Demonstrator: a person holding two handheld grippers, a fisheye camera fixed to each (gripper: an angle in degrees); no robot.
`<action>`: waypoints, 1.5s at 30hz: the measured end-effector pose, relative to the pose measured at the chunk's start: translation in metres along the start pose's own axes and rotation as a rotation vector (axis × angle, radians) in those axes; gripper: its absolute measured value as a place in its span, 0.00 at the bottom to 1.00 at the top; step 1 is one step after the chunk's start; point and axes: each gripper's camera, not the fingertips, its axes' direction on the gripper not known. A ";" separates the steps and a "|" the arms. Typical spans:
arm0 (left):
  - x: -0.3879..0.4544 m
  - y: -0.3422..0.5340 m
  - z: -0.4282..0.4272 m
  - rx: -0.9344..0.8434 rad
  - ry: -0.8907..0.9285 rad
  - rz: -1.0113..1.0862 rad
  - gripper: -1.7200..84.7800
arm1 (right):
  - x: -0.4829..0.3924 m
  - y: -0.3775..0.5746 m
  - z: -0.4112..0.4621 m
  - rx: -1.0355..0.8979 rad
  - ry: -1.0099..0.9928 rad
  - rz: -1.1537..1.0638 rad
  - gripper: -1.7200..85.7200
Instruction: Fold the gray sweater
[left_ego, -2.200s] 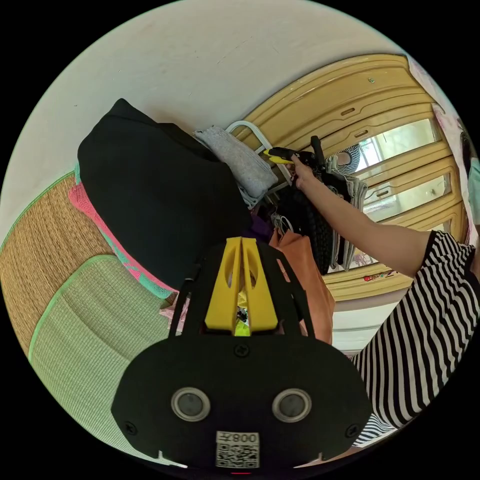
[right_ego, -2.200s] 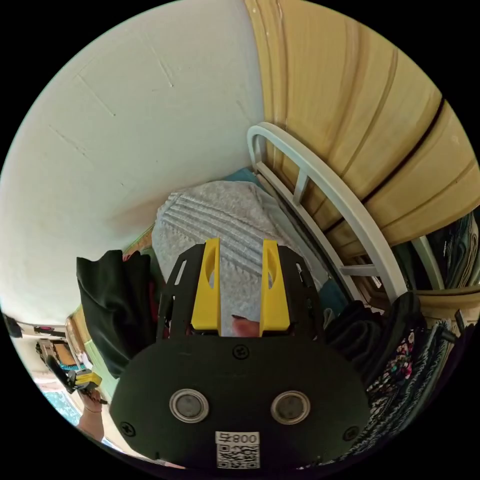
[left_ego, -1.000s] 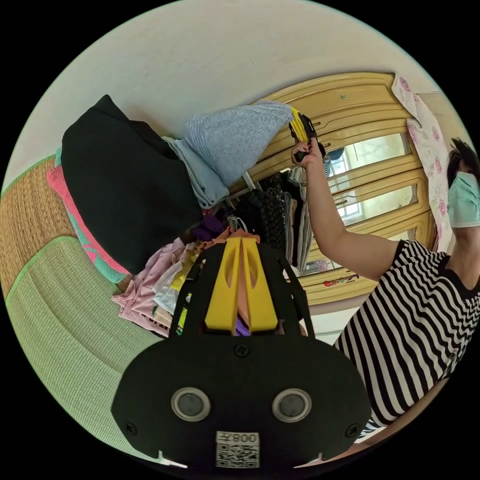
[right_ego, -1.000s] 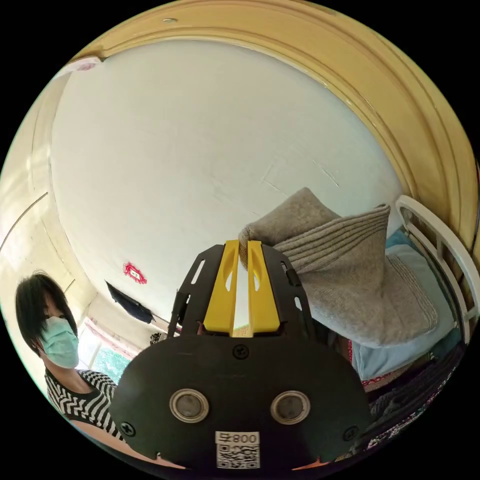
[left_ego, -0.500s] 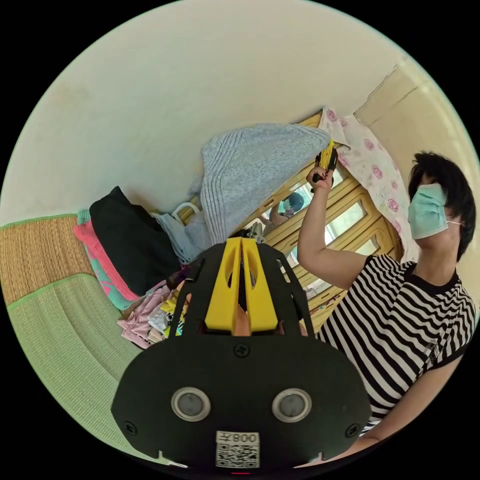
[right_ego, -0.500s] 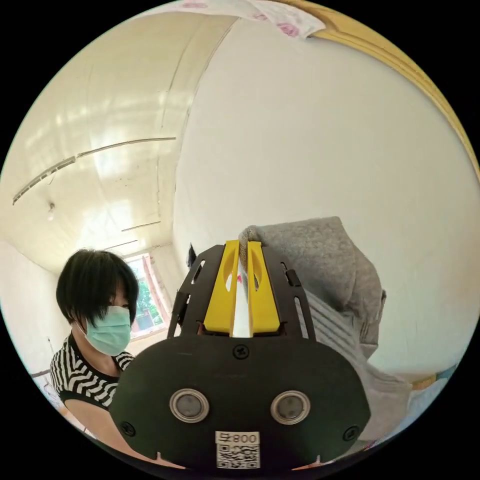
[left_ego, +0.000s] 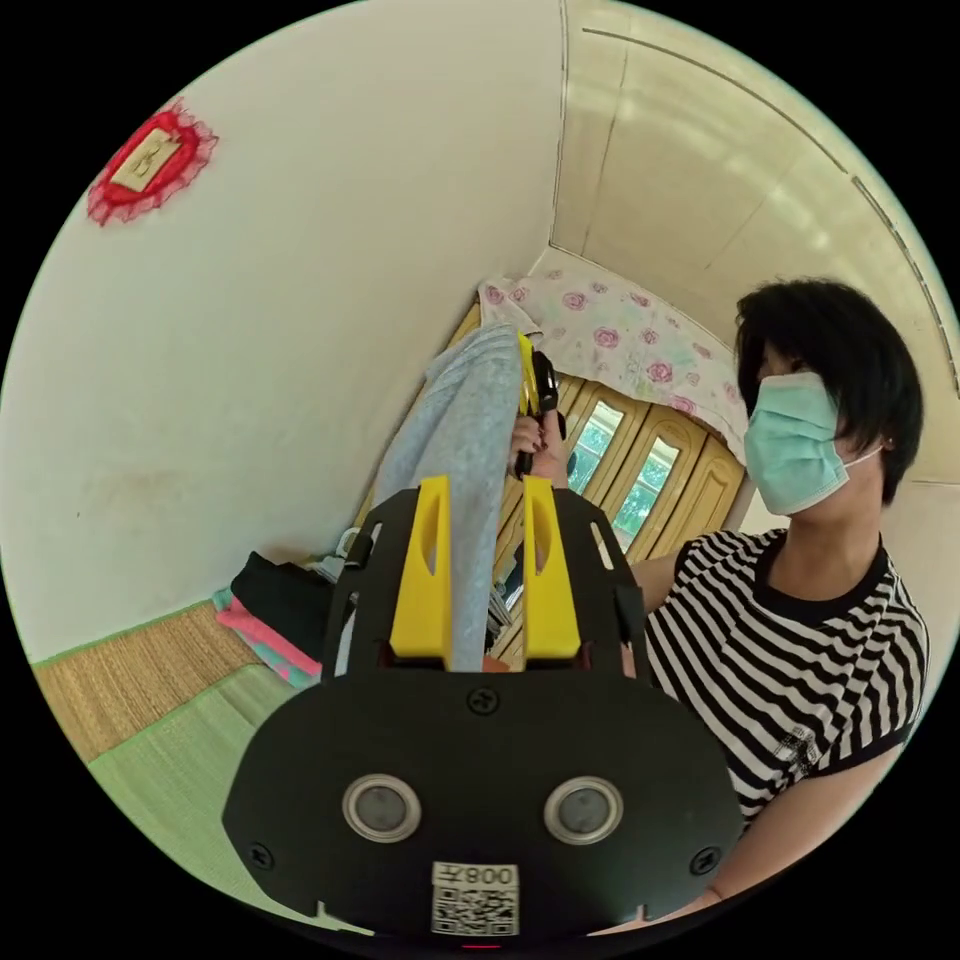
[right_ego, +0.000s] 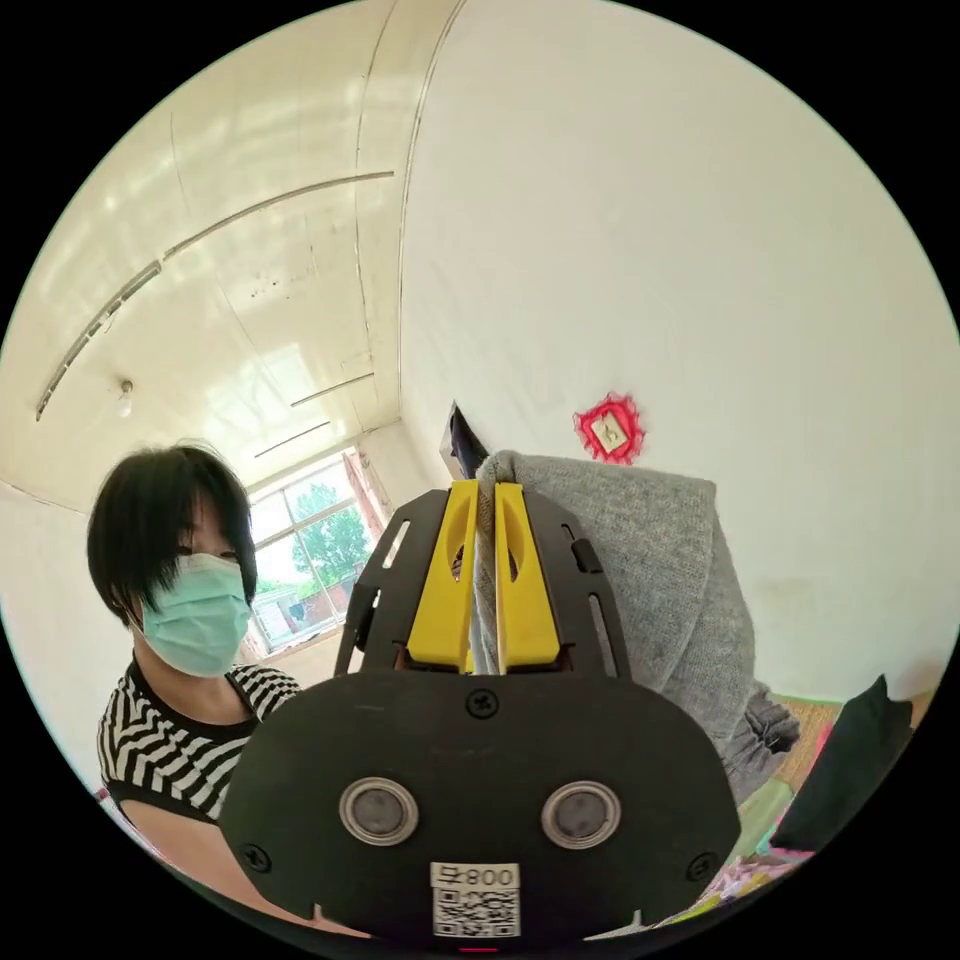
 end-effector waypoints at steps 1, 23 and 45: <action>0.010 0.000 -0.005 -0.016 -0.017 0.022 0.16 | -0.006 0.006 0.035 -0.039 -0.007 0.034 0.04; 0.114 0.123 -0.105 -0.236 -0.620 -0.054 0.11 | -0.115 -0.102 0.422 -0.391 -0.138 0.187 0.05; 0.022 0.082 -0.096 -0.255 -0.453 0.023 0.06 | -0.198 -0.264 0.571 -0.258 -0.170 0.144 0.04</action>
